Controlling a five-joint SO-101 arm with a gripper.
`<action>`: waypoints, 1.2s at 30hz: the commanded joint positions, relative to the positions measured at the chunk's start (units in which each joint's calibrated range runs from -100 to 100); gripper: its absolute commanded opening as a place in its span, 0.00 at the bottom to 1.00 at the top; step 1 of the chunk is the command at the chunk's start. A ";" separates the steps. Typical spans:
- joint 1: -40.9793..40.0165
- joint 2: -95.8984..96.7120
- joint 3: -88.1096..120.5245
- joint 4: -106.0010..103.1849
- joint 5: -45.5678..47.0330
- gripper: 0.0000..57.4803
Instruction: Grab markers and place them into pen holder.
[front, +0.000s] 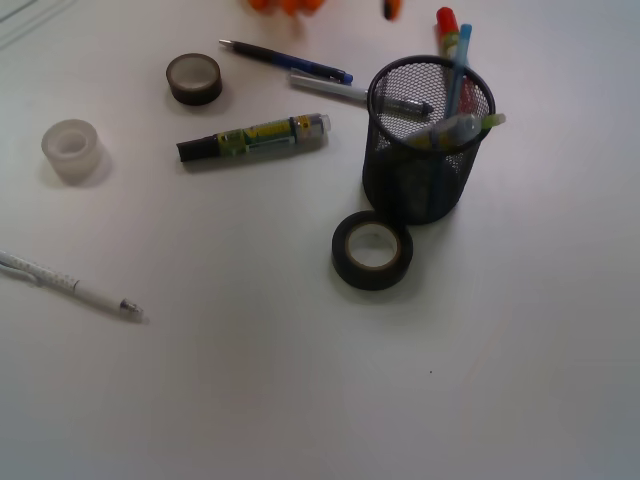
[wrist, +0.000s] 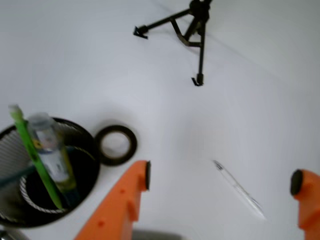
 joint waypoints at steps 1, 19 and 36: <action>5.26 -1.98 -11.64 15.19 6.74 0.54; 13.49 6.35 19.70 12.13 29.74 0.54; 13.64 30.91 7.83 19.39 32.19 0.54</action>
